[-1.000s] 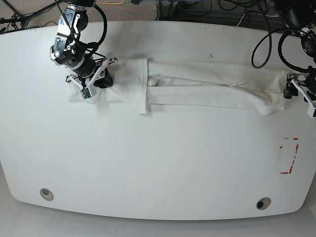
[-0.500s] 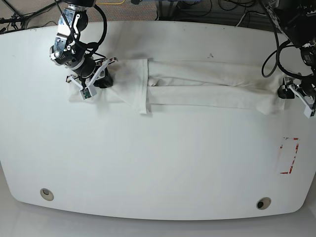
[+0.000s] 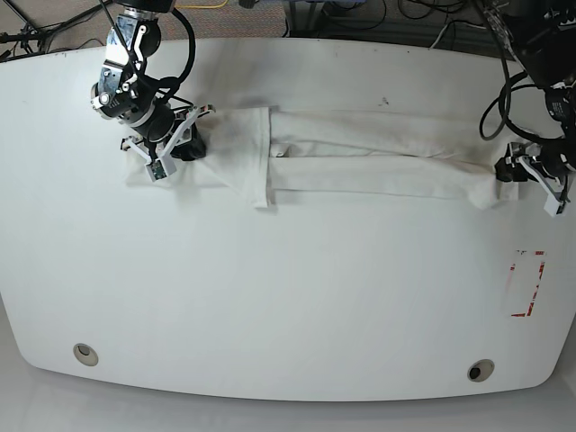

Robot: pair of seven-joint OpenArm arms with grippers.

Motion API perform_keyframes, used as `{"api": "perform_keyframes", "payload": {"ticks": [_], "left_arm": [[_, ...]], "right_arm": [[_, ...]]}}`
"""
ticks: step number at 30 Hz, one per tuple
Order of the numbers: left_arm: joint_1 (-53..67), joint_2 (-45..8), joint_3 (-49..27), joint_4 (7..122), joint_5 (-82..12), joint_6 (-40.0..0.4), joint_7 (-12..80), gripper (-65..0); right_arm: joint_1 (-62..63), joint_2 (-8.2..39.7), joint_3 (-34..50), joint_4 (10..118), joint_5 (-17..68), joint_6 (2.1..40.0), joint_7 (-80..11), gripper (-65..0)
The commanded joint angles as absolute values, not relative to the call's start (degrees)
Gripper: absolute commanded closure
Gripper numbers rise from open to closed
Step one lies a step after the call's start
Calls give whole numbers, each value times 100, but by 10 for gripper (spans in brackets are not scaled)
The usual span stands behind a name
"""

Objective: Fold the T-shirt properly

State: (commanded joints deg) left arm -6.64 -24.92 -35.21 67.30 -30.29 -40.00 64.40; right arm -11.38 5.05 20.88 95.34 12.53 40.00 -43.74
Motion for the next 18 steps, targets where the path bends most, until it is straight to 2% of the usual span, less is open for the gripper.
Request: {"api": "perform_keyframes", "payload": {"ticks": [7,13,16,18], "left_arm": [[-611,-2615,-3503,6264,-3020,-4000,6308,-465],[-523,-2651,-3099,6202,-3046,-4000,6308,-454],[-409,-2651,-3055,6211,-3055,-4000,6316,-379],[-374,-2642,-3055,6211,-3055,-4000,6334,-267]], "right_arm": [[-1138,497,2088,9534,1253,4000,-4374,-109],[-1138,497,2088,9534,1253,4000,-4374,-109],[-1130,497,2088,9534,1253,4000,-4374,-109],[-1121,488,2088,9534,1253,4000,-4374,-109]]}}
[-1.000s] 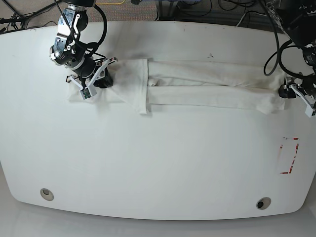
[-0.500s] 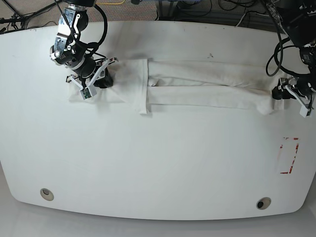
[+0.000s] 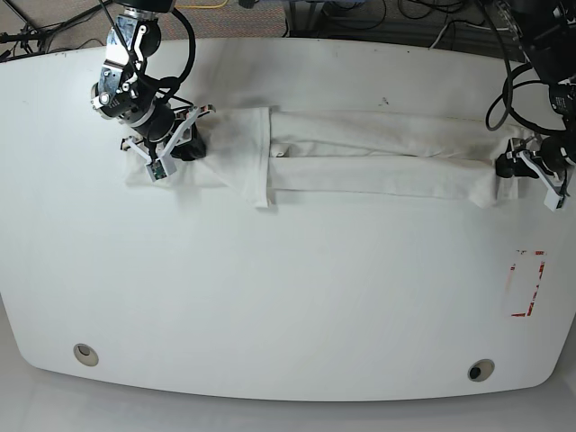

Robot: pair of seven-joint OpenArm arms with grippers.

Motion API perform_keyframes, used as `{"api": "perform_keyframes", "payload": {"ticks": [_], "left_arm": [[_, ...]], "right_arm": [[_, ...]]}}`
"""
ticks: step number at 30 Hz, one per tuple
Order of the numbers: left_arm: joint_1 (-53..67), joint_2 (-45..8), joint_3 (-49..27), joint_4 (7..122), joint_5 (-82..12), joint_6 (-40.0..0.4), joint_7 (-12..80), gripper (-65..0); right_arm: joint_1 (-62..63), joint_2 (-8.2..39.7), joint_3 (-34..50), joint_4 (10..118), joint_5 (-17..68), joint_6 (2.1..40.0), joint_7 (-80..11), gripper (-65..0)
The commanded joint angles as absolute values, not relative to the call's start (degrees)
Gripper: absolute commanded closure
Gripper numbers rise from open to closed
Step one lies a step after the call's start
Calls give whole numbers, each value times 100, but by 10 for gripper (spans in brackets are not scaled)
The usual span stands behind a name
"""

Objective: Fold the T-shirt properly

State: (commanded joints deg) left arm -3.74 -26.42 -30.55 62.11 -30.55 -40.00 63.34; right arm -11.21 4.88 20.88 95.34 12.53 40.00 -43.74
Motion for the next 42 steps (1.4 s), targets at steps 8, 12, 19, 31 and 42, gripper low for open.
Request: {"api": "perform_keyframes", "payload": {"ticks": [8,12,19,31,42], "left_arm": [[-374,-2642,-2914,6229,-3020,-4000,6334,-58],[-365,-2642,-2826,6571,-3020,-4000,6325,-40],[66,-2615,-2818,8031,-3020,-4000,6519,-31],[708,-2325,-2466,10782,-3055,-4000,7064,-33],[690,-1648,-1455,11477,-3046,-4000,7600,-33]], "right_arm": [[-1121,488,2088,9525,1262,4000,-4374,-109],[-1121,488,2088,9525,1262,4000,-4374,-109],[-1112,488,2088,9525,1262,4000,-4374,-109],[-1103,479,2088,9516,1262,4000,-4374,-109],[-1103,479,2088,9516,1270,4000,-4374,-109]]}}
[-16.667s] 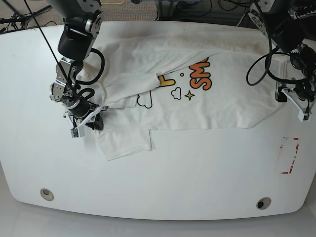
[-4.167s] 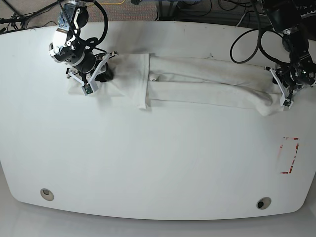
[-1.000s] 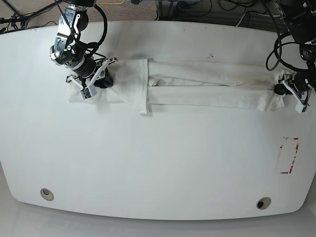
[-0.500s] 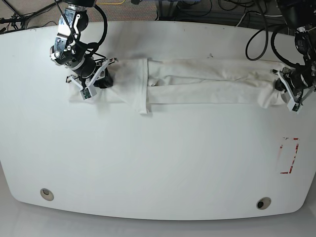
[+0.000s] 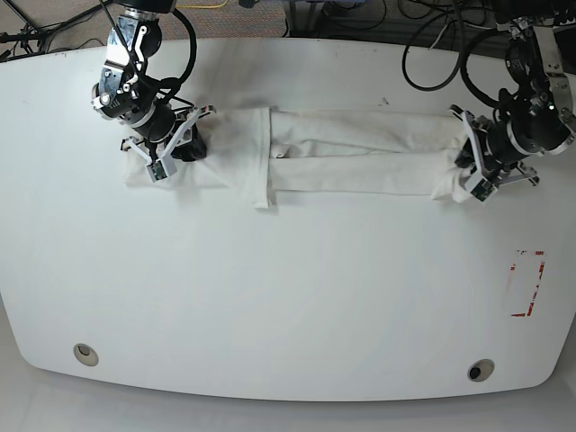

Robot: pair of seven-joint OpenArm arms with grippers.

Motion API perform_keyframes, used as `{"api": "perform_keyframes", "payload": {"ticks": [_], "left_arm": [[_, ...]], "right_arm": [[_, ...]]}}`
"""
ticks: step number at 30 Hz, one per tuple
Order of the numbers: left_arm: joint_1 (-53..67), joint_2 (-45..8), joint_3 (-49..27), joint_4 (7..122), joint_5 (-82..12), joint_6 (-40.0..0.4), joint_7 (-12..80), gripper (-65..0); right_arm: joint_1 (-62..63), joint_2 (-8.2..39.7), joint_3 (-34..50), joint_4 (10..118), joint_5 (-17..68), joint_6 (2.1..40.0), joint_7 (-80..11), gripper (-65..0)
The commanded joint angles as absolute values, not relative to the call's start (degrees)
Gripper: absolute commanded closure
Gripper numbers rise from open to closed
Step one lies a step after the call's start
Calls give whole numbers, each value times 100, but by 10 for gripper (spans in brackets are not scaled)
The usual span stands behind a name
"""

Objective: Fold the T-shirt properly

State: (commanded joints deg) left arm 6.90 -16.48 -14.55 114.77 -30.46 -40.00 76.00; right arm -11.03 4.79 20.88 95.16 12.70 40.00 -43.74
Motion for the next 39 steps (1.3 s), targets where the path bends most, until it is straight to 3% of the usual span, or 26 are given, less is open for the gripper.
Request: {"api": "perform_keyframes", "payload": {"ticks": [15,39], "left_arm": [[207,-699,-286,11398,-3020,-4000,7582,-35],[66,-418,303,11354,-3020,-4000,7582,-60]], "right_arm": [[-1103,479,2088,9516,1262,4000,-4374,-109],[-1103,479,2088,9516,1305,4000,-4374,-109]]}}
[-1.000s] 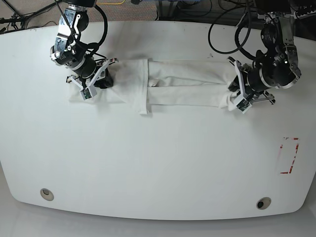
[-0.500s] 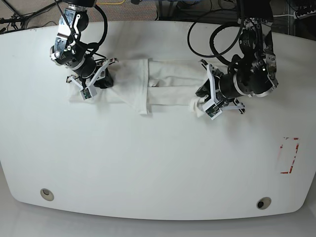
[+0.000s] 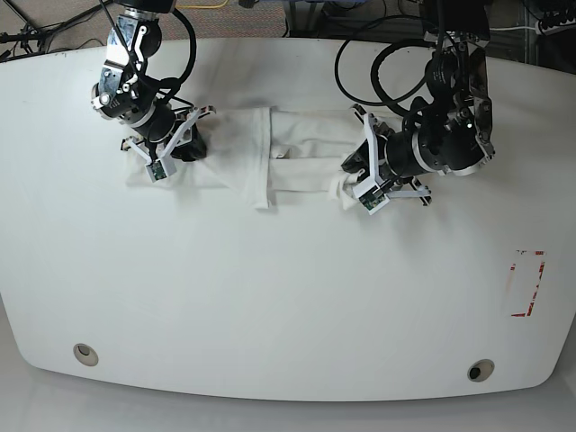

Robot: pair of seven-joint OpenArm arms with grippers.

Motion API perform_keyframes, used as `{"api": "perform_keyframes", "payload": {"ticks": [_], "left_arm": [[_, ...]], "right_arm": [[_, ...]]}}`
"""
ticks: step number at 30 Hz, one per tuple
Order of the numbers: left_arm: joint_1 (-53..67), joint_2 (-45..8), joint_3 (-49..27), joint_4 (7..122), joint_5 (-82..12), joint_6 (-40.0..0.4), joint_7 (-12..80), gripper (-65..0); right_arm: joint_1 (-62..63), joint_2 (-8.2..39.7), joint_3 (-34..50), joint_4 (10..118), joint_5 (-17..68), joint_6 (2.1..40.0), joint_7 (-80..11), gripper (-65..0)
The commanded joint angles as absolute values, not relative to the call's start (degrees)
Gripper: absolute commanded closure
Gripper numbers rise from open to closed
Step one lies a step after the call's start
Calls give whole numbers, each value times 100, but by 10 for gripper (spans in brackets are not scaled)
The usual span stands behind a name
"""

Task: Fold the T-shirt properly
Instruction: 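Move the left gripper onto the shirt's other end and grasp it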

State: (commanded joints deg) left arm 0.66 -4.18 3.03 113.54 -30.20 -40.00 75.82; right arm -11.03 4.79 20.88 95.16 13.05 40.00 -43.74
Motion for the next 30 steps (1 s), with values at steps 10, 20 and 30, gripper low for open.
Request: {"api": "perform_keyframes", "payload": {"ticks": [10,20,30], "left_arm": [[-92,-277,532,11363,-3055,-4000,7582,-290],[-330,242,505,11415,-3125,-3952,7697,-353],[-444,-497,-13,11363,-3310,-3908,7670,-351]], "right_arm": [[-1103,479,2088,9516,1305,4000,-4374,-109],[-1103,479,2088,9516,1305,4000,-4374,-109],[-1024,462,2088,9833,1314,4000,-4374,-116]]}}
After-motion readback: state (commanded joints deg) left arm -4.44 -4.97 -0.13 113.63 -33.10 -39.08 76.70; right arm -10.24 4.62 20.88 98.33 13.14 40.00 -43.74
